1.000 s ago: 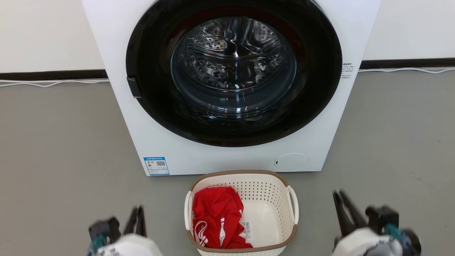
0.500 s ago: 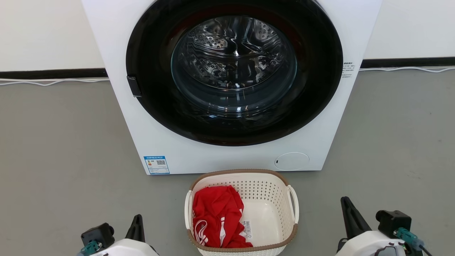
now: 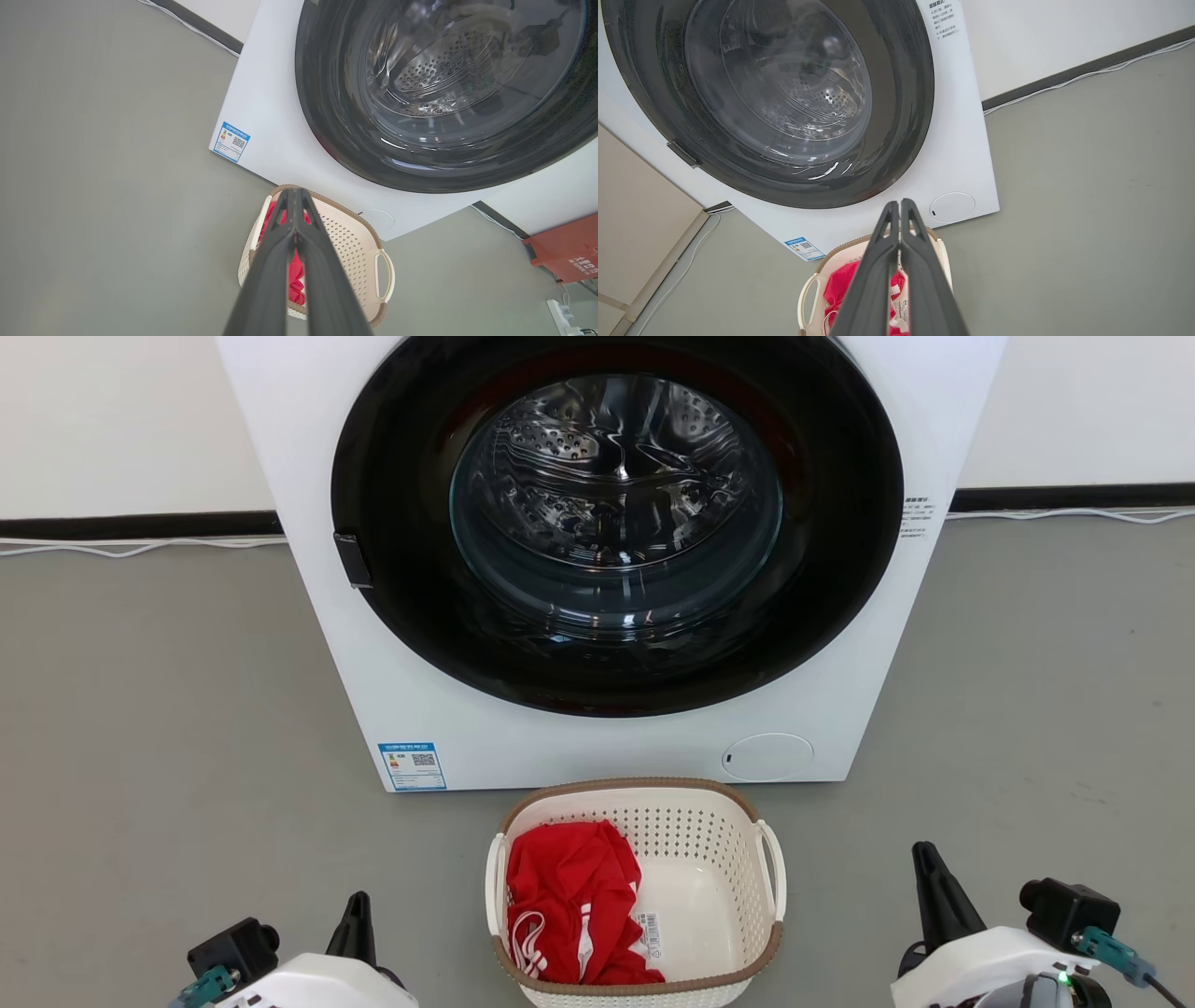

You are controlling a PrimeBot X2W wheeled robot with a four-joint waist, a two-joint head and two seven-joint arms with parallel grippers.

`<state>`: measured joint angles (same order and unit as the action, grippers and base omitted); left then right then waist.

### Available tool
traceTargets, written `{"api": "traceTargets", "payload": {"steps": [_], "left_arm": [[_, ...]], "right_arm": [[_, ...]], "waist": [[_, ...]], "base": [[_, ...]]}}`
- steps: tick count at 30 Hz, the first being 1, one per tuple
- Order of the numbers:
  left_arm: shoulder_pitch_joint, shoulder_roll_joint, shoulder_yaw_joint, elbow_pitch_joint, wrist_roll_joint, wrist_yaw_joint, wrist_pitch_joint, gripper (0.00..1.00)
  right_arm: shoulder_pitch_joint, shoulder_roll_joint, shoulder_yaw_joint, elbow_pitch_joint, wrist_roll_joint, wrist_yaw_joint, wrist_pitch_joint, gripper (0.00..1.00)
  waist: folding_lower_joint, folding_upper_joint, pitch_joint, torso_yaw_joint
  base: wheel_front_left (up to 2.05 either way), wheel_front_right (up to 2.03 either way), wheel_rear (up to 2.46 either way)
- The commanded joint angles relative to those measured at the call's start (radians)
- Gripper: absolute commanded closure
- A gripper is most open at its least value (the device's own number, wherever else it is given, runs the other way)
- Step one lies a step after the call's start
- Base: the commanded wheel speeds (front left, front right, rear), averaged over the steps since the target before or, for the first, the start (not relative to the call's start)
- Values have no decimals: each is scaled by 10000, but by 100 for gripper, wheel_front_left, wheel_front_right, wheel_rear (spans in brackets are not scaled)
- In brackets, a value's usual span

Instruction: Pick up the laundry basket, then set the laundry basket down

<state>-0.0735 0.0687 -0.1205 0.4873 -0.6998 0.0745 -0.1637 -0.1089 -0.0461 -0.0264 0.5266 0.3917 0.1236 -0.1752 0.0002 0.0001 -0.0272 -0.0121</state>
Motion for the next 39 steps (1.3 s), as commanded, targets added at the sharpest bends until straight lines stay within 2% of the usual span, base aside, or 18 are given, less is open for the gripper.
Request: {"api": "traceTargets", "payload": {"steps": [1, 39], "left_arm": [[-370, 55, 186, -328, -255, -128, 34, 100], [-361, -41, 1050, -1162, -3775, -896, 1127, 100]], "right_arm": [[-296, -30, 2, -360, 321, 17, 57, 100], [-173, -34, -346, -1342, 5049, 39, 1183, 100]], "waist": [[-1, -1, 4, 2], [-2, -1, 123, 50]], "base": [[0, 0, 0], [0, 0, 0]]}}
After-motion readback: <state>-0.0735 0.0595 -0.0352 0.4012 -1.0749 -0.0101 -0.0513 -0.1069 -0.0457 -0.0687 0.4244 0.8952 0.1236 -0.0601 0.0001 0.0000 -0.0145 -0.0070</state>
